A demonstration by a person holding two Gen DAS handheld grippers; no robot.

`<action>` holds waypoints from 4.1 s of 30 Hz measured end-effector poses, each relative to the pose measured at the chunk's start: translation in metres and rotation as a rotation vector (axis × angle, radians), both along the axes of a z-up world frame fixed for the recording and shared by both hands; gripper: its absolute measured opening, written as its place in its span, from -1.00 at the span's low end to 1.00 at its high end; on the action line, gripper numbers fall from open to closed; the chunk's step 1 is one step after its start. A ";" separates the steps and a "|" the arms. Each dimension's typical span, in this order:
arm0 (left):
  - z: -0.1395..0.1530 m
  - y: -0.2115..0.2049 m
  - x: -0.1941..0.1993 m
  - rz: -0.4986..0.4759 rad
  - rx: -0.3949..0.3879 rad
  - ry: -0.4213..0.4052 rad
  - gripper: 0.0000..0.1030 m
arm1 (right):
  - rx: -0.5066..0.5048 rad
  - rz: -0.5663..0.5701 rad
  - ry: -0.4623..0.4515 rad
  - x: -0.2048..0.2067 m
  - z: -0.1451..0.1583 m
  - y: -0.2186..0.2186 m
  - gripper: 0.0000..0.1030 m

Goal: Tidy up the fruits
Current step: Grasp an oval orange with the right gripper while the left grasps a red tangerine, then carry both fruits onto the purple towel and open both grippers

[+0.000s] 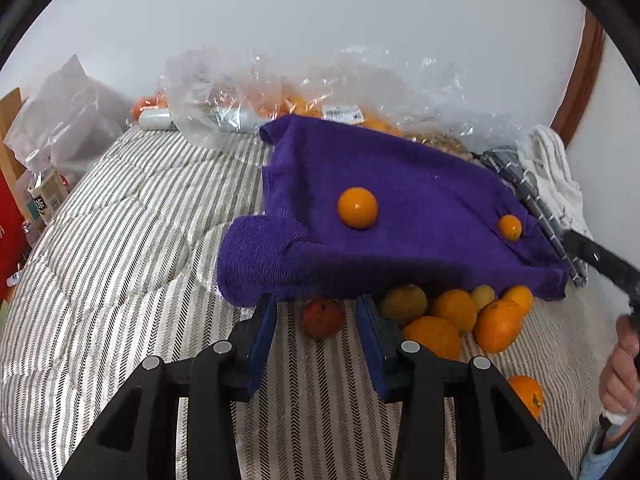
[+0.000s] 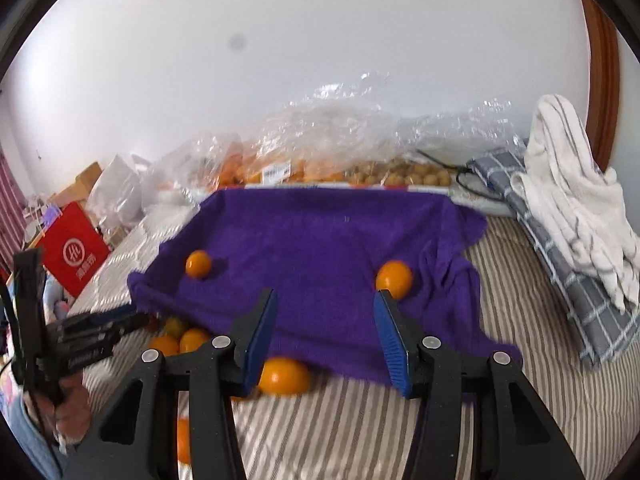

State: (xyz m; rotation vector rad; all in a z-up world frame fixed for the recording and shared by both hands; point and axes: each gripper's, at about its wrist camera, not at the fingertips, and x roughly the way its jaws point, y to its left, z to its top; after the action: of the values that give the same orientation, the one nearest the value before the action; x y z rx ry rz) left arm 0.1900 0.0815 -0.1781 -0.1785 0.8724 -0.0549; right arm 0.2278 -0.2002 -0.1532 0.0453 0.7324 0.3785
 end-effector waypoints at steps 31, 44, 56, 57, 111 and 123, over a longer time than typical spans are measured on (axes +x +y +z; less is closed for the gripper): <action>0.003 0.008 0.006 0.034 -0.086 -0.043 -0.56 | -0.015 0.122 0.151 -0.014 -0.051 0.024 -0.19; 0.004 0.006 0.006 0.028 -0.075 -0.050 -0.56 | -0.154 0.121 0.150 -0.002 -0.063 0.054 -0.18; 0.013 0.011 0.002 0.020 -0.112 -0.093 -0.56 | -0.054 0.091 0.062 -0.013 -0.042 0.028 -0.18; 0.014 0.012 0.001 0.018 -0.116 -0.099 -0.56 | -0.041 0.082 0.051 -0.013 -0.039 0.024 -0.18; 0.044 0.017 0.053 0.060 -0.117 -0.204 -0.57 | -0.055 -0.064 0.122 0.068 -0.046 -0.022 -0.18; 0.031 -0.001 0.060 0.008 -0.083 -0.141 -0.57 | -0.081 -0.065 0.120 0.076 -0.056 -0.007 -0.18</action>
State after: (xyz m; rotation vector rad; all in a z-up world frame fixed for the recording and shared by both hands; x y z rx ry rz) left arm 0.2504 0.0802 -0.1469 -0.2533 0.7296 -0.0952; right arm 0.3038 -0.2067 -0.2088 0.0153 0.8617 0.2853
